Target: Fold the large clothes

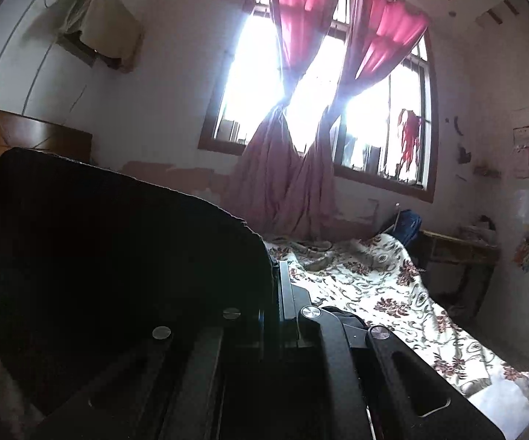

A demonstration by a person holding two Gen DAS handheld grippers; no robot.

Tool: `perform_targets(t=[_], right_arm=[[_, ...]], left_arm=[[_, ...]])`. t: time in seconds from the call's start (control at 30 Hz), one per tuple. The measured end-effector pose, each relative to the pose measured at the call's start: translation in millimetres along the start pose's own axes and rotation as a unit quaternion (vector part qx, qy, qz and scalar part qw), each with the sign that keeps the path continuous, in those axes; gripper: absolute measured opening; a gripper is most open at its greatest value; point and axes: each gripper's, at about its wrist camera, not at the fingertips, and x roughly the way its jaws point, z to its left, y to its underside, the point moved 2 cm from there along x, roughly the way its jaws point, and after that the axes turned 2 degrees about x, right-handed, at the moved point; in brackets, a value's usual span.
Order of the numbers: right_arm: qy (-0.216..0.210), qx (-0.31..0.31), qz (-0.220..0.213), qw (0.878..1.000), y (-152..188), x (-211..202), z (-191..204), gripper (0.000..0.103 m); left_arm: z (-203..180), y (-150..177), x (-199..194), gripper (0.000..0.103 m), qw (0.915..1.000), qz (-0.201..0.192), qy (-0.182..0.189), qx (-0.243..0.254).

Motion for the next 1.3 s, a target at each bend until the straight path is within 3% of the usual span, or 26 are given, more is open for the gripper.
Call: perform_targets(t=[0.33,0.67,0.87,1.03,1.07,1.13,1.17,1.2,1.23,1.27,1.3], right_arm=[[0.001,-0.035,0.033,0.999,9,120,23,0.005],[0.016,-0.056,0.090,0.994,41,212,53,0.005],[0.023,-0.061,0.101,0.993,49,227,63,0.006],[0.019,-0.062,0.106,0.992,49,226,63,0.007],[0.017,-0.060,0.107,0.992,48,224,62,0.008],[0.011,-0.054,0.107,0.993,45,221,59,0.013],[0.009,-0.051,0.104,0.993,43,219,57,0.025],[0.006,-0.046,0.099,0.994,42,217,55,0.035],[0.003,-0.039,0.088,0.995,39,212,52,0.062],[0.004,-0.030,0.072,0.997,34,204,48,0.078],[0.003,-0.021,0.057,0.998,29,196,44,0.079]], left_arm=[[-7,-14,111,0.006,0.9977,0.060,0.014,0.028],[-20,17,214,0.006,0.9894,0.136,0.009,0.049],[-26,26,229,0.008,0.9889,0.141,0.008,0.046],[-15,25,230,0.012,0.9889,0.143,0.037,0.015],[-10,24,229,0.019,0.9890,0.142,0.042,0.004],[-2,21,222,0.043,0.9905,0.129,0.044,-0.019],[3,19,217,0.074,0.9915,0.118,0.042,-0.035],[11,15,207,0.095,0.9930,0.095,0.041,-0.058],[17,12,198,0.098,0.9938,0.070,0.040,-0.077],[24,8,186,0.098,0.9934,0.040,0.043,-0.098],[29,5,177,0.098,0.9922,0.026,0.051,-0.111]])
